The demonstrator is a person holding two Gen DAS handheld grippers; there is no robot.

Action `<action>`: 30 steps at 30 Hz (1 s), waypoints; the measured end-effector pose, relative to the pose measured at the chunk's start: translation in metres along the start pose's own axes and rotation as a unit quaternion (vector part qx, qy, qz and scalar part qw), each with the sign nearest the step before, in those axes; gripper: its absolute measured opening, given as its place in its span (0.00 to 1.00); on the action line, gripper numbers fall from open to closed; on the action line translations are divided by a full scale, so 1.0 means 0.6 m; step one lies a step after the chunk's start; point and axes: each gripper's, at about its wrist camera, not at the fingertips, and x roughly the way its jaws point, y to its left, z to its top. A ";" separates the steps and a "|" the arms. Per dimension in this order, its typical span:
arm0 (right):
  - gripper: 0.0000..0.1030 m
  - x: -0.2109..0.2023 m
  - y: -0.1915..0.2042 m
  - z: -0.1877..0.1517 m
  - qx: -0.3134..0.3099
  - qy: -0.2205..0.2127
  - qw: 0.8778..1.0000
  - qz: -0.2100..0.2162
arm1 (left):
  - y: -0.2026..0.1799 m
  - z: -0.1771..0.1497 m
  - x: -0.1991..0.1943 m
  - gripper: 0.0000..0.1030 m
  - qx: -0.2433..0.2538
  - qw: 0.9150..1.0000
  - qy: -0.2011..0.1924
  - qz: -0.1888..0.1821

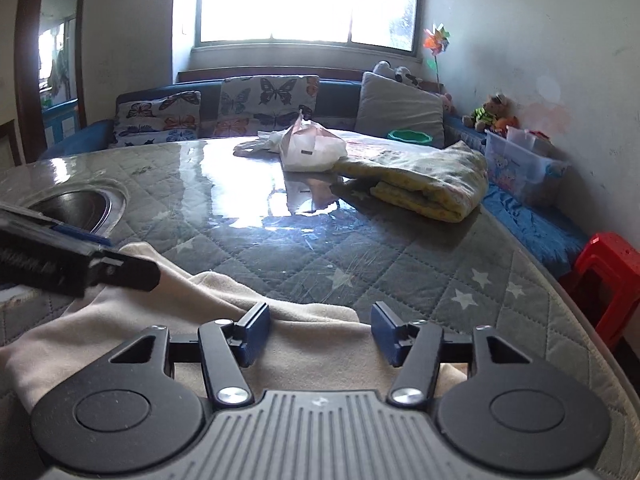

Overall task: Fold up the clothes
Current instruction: 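Press and smooth the folded sweatshirt with both grippers open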

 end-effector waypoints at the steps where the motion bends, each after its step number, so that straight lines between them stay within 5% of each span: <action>1: 0.58 -0.001 -0.001 -0.001 0.001 -0.001 1.000 0.000 | -0.004 -0.002 -0.001 0.66 0.008 1.000 -0.001 -0.001; 10: 0.63 -0.025 0.004 -0.008 -0.024 -0.008 1.000 0.006 | -0.017 0.005 0.029 0.66 0.024 0.999 0.011 0.020; 18: 0.68 0.004 0.028 0.008 -0.062 -0.001 0.998 0.001 | 0.001 0.008 0.041 0.68 -0.010 0.999 0.025 0.021; 30: 0.75 -0.010 0.000 0.014 -0.012 -0.001 1.000 -0.001 | 0.000 0.006 0.031 0.75 -0.013 0.999 0.024 0.025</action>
